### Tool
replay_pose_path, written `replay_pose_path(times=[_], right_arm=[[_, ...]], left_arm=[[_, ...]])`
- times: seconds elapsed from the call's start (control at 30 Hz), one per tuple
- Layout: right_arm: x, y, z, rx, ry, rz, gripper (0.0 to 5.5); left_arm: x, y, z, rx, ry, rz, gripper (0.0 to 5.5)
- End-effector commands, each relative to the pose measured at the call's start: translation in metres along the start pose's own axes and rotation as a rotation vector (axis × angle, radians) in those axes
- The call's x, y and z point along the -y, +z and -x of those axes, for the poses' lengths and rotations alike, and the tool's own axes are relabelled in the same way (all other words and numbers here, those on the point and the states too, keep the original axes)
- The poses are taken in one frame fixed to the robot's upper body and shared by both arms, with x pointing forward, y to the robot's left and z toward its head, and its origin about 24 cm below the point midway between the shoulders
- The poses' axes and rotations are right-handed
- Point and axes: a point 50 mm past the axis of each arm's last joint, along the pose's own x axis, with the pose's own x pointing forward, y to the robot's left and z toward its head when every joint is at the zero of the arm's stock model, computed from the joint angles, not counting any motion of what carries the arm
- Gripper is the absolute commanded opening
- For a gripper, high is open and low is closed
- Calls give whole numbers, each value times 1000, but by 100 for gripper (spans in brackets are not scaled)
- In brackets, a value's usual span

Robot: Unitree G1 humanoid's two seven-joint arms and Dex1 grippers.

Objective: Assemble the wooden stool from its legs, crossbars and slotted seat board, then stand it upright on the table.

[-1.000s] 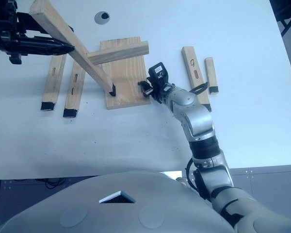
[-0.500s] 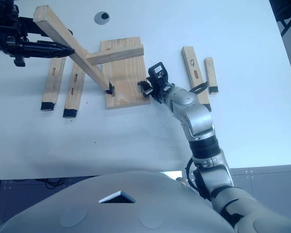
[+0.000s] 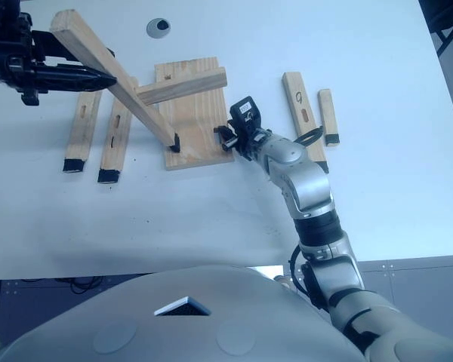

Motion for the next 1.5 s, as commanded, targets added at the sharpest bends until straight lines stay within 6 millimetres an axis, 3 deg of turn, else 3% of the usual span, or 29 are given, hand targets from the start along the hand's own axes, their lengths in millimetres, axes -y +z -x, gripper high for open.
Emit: replay_pose_path(times=[0.03,0.47,0.63,0.93,1.07,1.17,1.27,1.5], right_arm=[[-2,-36,0,-180,-1,-34,109],[-4,-37,1,-187,15,-28,108],[-5,-39,2,-193,22,-29,108],[-12,-45,4,-222,61,-31,106],[-13,-46,5,-230,71,-31,58],[-14,-45,4,-230,74,-30,9],[-15,-45,5,-232,80,-29,0],[-7,-35,10,-192,74,1,0]], left_arm=[[-1,-7,0,-40,22,-15,201],[-6,-18,-1,-76,63,-54,201],[19,-43,-11,-153,-83,-4,201],[35,-76,-38,-180,-118,74,201],[45,-97,-44,-231,-130,103,201],[42,-108,-45,-253,-106,135,201],[39,-116,-44,-266,-86,157,201],[20,-104,-22,-275,-38,115,201]])
